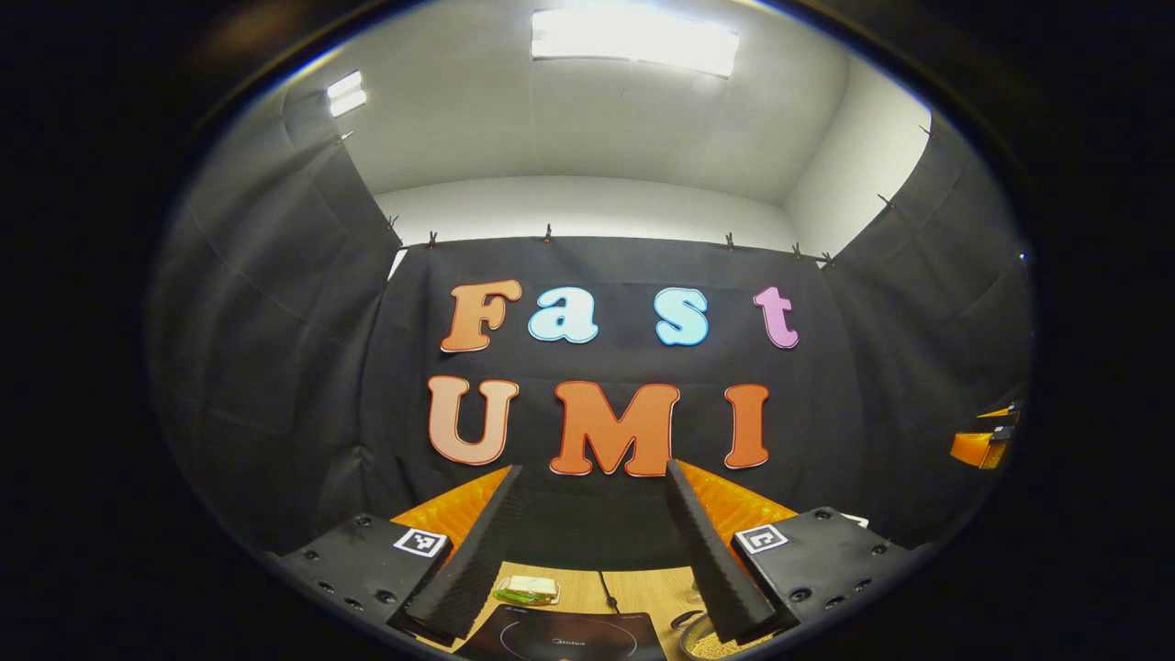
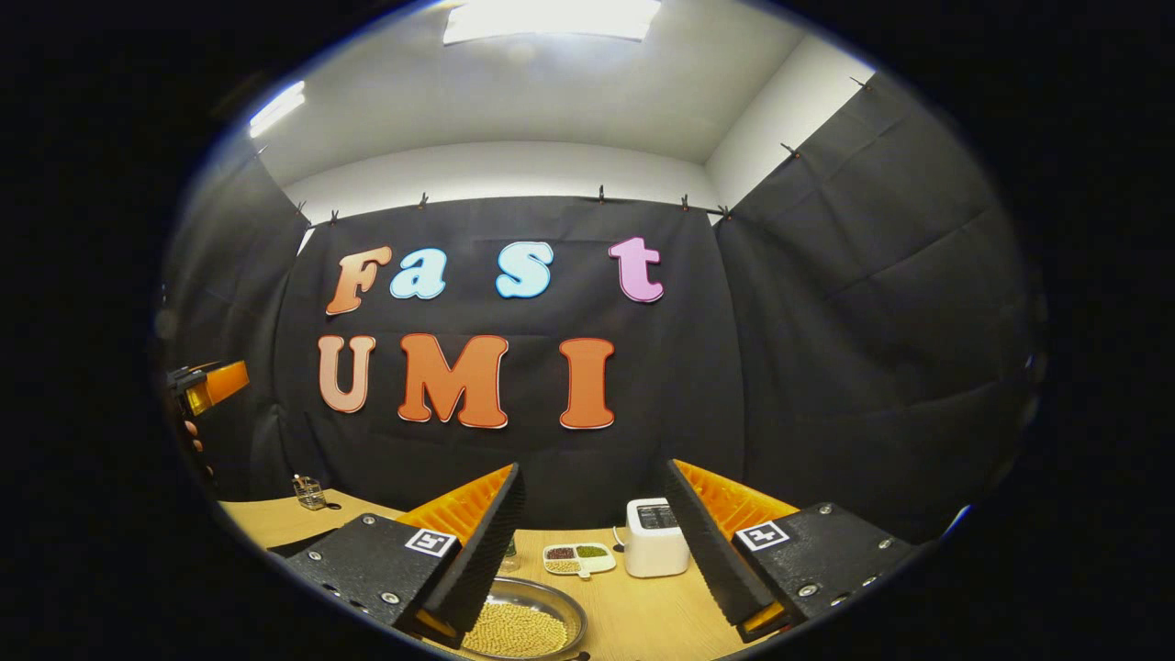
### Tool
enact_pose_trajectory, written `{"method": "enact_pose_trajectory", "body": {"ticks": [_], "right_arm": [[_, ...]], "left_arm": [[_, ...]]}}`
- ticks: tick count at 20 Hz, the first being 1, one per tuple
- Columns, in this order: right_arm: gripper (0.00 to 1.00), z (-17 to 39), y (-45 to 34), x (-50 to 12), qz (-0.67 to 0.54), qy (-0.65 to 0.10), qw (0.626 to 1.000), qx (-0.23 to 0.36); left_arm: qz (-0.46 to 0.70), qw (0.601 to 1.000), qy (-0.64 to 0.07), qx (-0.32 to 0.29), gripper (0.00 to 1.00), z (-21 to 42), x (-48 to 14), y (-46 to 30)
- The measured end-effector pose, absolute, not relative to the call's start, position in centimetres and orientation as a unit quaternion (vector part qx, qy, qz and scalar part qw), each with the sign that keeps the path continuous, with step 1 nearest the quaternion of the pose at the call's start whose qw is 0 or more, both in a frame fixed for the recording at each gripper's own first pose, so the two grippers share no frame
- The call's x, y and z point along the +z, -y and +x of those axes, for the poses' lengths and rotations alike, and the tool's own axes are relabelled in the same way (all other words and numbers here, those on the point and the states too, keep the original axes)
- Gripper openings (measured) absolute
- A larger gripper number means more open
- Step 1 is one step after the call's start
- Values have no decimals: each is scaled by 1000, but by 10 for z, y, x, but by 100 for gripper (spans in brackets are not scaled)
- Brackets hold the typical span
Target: First push the handle of the pot to place it horizontally, then grasp the pot with both hands and set it on the induction cooktop.
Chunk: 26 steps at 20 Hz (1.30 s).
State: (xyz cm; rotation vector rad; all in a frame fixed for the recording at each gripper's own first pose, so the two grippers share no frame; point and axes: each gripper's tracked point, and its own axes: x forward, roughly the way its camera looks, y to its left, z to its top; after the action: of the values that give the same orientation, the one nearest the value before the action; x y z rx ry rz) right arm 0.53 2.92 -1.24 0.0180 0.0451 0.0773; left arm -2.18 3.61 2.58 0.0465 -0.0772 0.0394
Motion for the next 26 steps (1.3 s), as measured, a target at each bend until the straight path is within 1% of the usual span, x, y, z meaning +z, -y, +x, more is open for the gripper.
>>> {"method": "enact_pose_trajectory", "body": {"ticks": [3,4,5,6,7,8,10,11,12,13,14,15,16,17,18,19,20,21,23,26], "right_arm": [[95,6,-40,-29,7,-44,998,52],[95,6,-43,-37,4,-54,997,57],[94,7,-46,-45,2,-65,996,60],[93,7,-50,-54,1,-79,995,66],[94,7,-54,-62,2,-93,993,72],[88,8,-59,-69,5,-107,991,82],[79,6,-72,-89,10,-145,984,100],[71,4,-77,-102,11,-165,980,108],[67,2,-84,-113,9,-186,975,117],[59,-1,-91,-125,5,-205,970,129],[55,-5,-98,-136,1,-224,964,141],[47,-9,-103,-148,-3,-243,958,153],[42,-13,-108,-159,-6,-261,952,161],[34,-18,-110,-169,-9,-277,946,169],[29,-23,-113,-179,-11,-293,940,176],[19,-29,-115,-189,-13,-309,933,184],[14,-33,-116,-198,-13,-325,927,190],[7,-36,-116,-207,-15,-340,920,194],[2,-41,-113,-225,-20,-367,909,195],[0,-56,-113,-251,-9,-416,887,199]], "left_arm": [[17,999,32,19,98,-18,19,-40],[15,999,30,19,100,-16,17,-41],[15,999,27,21,98,-15,15,-44],[15,999,24,24,100,-13,12,-46],[14,999,21,25,100,-11,11,-48],[13,999,19,24,100,-11,8,-48],[10,1000,15,23,98,-9,4,-49],[9,1000,14,23,98,-7,3,-50],[7,1000,13,24,98,-7,1,-52],[6,1000,11,24,98,-6,-2,-53],[5,1000,8,25,98,-5,-4,-54],[5,1000,5,27,98,-4,-6,-57],[5,1000,3,29,100,-2,-8,-59],[5,1000,0,30,100,-1,-11,-60],[5,1000,-3,30,100,0,-13,-61],[5,1000,-5,28,96,1,-14,-60],[4,1000,-8,26,96,1,-16,-60],[3,1000,-10,25,98,2,-18,-60],[1,1000,-12,25,100,3,-19,-62],[-1,999,-19,28,100,4,-25,-65]]}}
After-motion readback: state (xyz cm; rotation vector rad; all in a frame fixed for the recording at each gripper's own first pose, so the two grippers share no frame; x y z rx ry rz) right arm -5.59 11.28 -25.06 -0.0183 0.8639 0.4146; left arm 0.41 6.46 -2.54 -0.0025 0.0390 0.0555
